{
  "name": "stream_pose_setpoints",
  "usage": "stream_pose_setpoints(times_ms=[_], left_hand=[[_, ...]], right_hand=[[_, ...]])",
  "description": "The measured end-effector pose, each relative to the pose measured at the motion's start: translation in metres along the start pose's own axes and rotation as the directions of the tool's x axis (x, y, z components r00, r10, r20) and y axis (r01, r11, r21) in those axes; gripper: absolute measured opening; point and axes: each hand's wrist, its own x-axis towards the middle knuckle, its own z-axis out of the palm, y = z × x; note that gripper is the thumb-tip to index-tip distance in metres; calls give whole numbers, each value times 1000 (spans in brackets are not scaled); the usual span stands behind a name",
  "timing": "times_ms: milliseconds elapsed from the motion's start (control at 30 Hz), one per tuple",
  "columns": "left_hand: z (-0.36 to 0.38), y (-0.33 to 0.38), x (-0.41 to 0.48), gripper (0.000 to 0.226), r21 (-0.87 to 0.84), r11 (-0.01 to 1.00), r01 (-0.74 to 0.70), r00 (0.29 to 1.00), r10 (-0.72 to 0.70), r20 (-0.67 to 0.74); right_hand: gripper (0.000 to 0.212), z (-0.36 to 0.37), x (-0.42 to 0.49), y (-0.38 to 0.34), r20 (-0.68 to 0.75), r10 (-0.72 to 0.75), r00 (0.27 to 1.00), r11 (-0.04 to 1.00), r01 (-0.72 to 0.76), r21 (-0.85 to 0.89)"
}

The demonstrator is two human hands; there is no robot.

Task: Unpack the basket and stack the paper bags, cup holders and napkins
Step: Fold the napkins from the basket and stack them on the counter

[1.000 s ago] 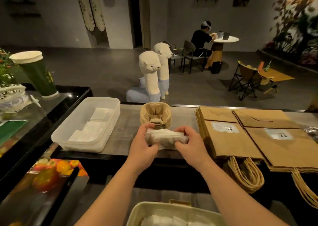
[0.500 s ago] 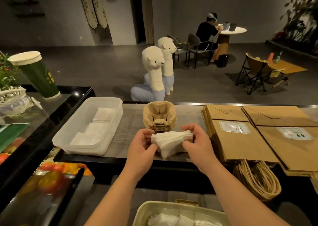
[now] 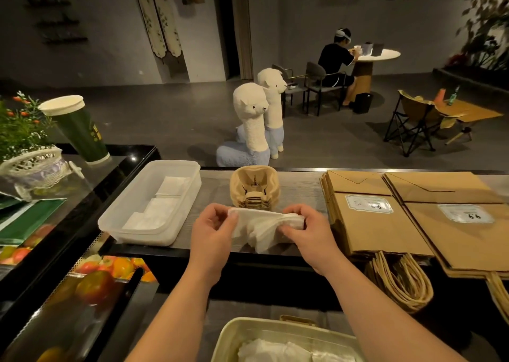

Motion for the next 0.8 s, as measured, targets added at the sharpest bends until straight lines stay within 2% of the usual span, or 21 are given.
stream_pose_setpoints(times_ms=[200, 300, 400, 500, 567, 633, 733, 800], left_hand=[[-18, 20, 4, 8, -156, 987, 44, 961, -84, -264], [-33, 17, 3, 12, -149, 989, 16, 952, -61, -301], [-33, 13, -5, 5, -59, 998, 4, 985, -14, -173], [-21, 9, -19, 9, -78, 996, 39, 997, -33, 76], [-13, 6, -26, 12, -199, 975, 96, 970, -46, 240], [-7, 2, -31, 6, -297, 945, 139, 942, -34, 333], [-4, -4, -32, 6, -298, 941, 158, 920, -31, 390], [-2, -5, -30, 6, -290, 944, 156, 915, -28, 402]], right_hand=[[14, -2, -9, -12, -33, -34, 999, 997, 32, -66], [22, -12, -24, -28, 109, -115, 987, 969, 136, -206], [26, -23, -39, -46, 353, -99, 930, 972, 166, -166], [30, -21, -41, -53, 446, -34, 894, 999, 39, -1], [25, -15, -37, -47, 382, -1, 924, 999, -20, 49], [17, -12, -34, -39, 268, 29, 963, 997, -45, 56], [12, -11, -33, -35, 224, 56, 973, 990, -83, 111], [12, -10, -32, -37, 202, 65, 977, 993, -83, 86]])
